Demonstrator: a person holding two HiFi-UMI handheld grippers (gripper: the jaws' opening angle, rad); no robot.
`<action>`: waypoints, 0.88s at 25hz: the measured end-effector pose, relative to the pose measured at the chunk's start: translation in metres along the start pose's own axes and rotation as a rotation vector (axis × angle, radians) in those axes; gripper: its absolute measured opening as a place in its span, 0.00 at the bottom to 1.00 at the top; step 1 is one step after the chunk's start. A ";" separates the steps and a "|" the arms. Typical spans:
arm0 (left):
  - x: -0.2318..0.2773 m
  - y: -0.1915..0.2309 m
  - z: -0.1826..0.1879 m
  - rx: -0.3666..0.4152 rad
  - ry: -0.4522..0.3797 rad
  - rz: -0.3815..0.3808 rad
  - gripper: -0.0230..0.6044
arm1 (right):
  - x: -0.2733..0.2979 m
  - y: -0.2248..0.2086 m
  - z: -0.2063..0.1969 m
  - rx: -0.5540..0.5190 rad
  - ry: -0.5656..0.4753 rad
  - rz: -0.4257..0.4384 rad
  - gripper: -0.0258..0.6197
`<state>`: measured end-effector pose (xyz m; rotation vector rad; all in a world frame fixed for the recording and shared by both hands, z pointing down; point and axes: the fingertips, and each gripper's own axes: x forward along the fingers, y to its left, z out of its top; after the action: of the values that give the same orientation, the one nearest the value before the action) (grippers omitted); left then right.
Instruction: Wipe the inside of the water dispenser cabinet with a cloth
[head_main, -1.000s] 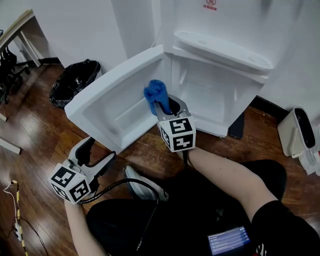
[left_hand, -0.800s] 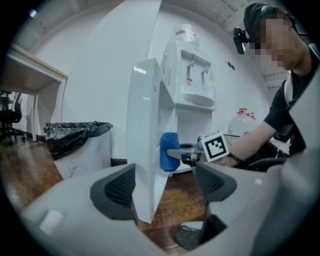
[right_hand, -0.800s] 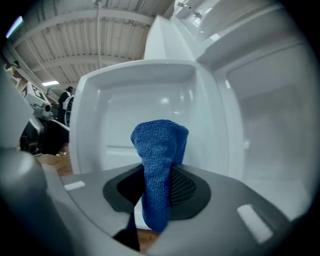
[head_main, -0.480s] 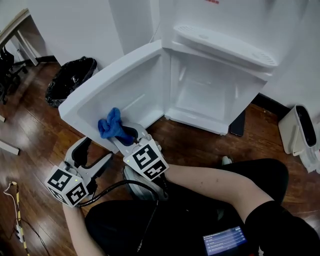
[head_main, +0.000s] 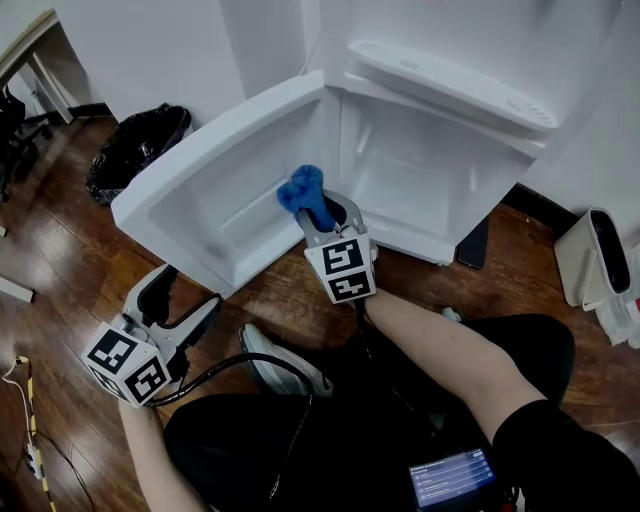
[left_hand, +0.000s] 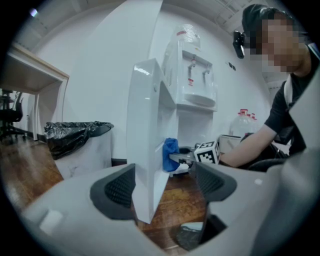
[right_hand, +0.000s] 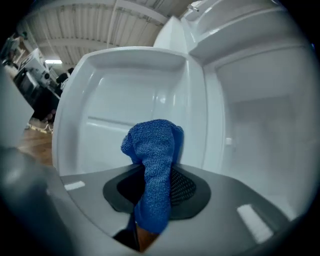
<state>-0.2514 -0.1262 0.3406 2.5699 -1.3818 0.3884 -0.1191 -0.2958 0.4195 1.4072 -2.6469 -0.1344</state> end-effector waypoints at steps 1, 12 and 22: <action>0.000 0.000 0.000 0.000 0.000 -0.001 0.64 | 0.000 0.000 0.000 -0.034 -0.003 -0.012 0.21; 0.001 0.003 0.001 -0.011 -0.004 0.007 0.64 | -0.012 0.156 -0.007 0.148 0.023 0.379 0.21; 0.001 0.005 -0.001 -0.010 -0.014 0.007 0.64 | -0.003 0.081 -0.031 0.090 0.057 0.225 0.21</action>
<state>-0.2546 -0.1298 0.3419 2.5654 -1.3944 0.3639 -0.1782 -0.2489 0.4612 1.1064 -2.7704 0.0492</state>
